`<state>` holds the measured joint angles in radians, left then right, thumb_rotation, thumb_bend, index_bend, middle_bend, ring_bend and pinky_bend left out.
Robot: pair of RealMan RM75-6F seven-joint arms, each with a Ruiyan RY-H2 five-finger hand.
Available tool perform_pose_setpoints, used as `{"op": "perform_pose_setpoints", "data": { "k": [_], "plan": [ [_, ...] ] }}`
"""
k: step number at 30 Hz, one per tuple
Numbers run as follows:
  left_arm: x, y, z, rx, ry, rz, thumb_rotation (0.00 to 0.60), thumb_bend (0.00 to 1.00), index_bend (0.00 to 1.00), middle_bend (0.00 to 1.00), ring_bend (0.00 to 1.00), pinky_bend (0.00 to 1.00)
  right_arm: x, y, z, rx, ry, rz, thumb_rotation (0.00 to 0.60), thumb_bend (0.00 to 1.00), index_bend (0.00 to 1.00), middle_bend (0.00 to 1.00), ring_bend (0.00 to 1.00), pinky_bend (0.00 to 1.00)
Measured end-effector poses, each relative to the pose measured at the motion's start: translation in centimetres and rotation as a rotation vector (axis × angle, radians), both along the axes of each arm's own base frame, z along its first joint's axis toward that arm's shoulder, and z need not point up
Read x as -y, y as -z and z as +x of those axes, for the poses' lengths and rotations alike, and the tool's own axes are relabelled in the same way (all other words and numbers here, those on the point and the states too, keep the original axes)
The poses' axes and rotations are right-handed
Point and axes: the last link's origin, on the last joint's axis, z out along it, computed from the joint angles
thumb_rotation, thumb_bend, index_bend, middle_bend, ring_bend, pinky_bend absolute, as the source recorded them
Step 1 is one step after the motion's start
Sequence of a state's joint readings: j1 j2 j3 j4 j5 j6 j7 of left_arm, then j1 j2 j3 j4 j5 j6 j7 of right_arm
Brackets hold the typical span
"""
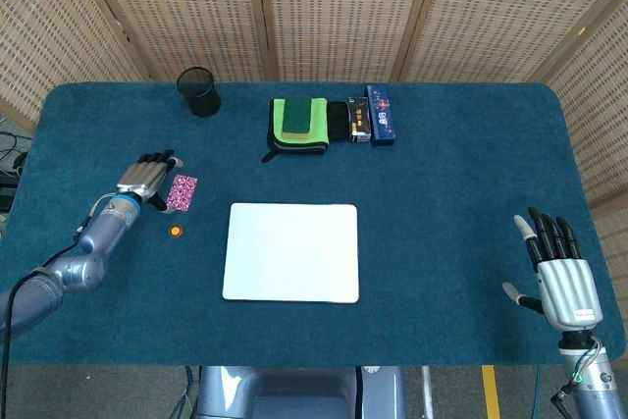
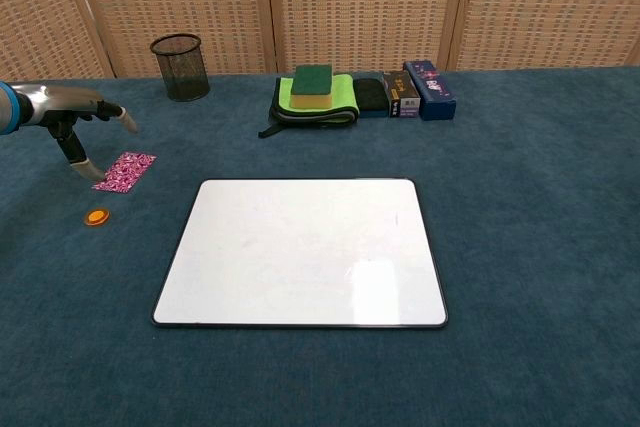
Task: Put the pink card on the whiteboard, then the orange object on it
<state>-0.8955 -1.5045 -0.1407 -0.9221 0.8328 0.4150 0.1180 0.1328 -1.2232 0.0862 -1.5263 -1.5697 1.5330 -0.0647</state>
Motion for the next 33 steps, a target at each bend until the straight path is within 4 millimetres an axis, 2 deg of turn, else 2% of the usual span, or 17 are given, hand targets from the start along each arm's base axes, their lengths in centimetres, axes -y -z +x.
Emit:
{"op": "perform_pose_setpoints", "data": {
  "k": [33],
  "plan": [
    [-0.2,2.8,-0.7,0.003,-0.036,0.002,0.600,0.20,0.21,0.00,0.00,0.00,0.0,-0.1,0.0,0.009,0.000,0.000,0.600,0.00,0.00,0.00,0.00,0.00]
  ]
}}
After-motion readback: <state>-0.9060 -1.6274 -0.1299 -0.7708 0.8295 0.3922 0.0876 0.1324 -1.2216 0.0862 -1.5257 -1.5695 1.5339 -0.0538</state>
